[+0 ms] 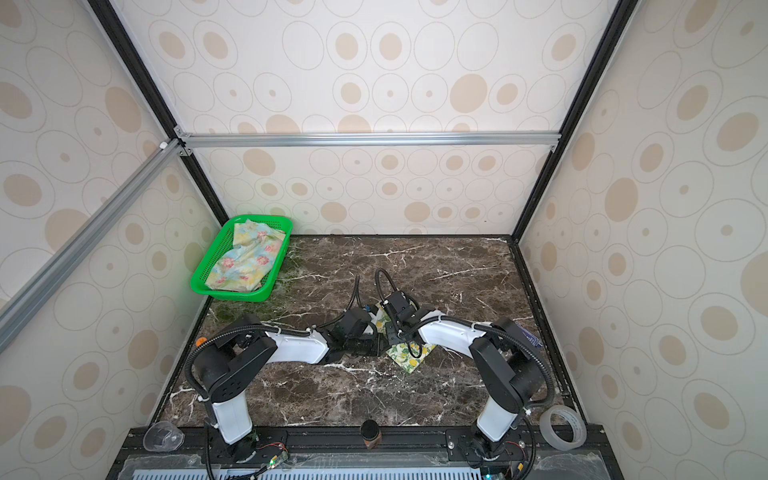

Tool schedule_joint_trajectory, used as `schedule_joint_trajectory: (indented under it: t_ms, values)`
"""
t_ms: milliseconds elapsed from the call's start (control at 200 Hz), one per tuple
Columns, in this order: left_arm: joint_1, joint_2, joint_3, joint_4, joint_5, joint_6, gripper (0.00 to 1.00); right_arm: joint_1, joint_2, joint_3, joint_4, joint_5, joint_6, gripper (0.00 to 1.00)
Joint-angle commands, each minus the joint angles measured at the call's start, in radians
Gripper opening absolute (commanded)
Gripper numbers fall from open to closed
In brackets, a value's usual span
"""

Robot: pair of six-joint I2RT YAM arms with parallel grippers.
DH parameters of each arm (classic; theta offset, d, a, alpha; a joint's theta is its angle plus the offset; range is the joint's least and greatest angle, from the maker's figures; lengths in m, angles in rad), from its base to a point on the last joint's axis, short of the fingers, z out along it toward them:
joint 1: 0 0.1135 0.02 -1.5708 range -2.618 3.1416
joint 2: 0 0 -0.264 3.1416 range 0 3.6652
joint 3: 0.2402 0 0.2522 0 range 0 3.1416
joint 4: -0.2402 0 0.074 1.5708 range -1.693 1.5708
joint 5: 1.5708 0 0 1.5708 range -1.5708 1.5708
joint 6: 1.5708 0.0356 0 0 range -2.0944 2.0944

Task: Fold and stack the skirts
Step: 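Hold the folded lemon skirt with both grippers close together over its middle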

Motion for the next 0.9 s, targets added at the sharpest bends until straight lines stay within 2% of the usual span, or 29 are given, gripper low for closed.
schedule_joint_trajectory:
  t_ms: [0, 780, 895]
  values:
    - [-0.012, 0.009, -0.024, -0.051, 0.011, -0.019, 0.16, 0.016, 0.004, -0.015, -0.005, -0.016, 0.02, 0.04]
    - [-0.012, 0.005, -0.025, -0.051, 0.006, -0.019, 0.16, 0.031, 0.017, -0.01, -0.011, -0.021, 0.034, 0.03]
    - [-0.012, -0.009, -0.026, -0.052, 0.003, -0.022, 0.16, 0.031, 0.028, -0.006, -0.017, -0.016, 0.037, 0.07]
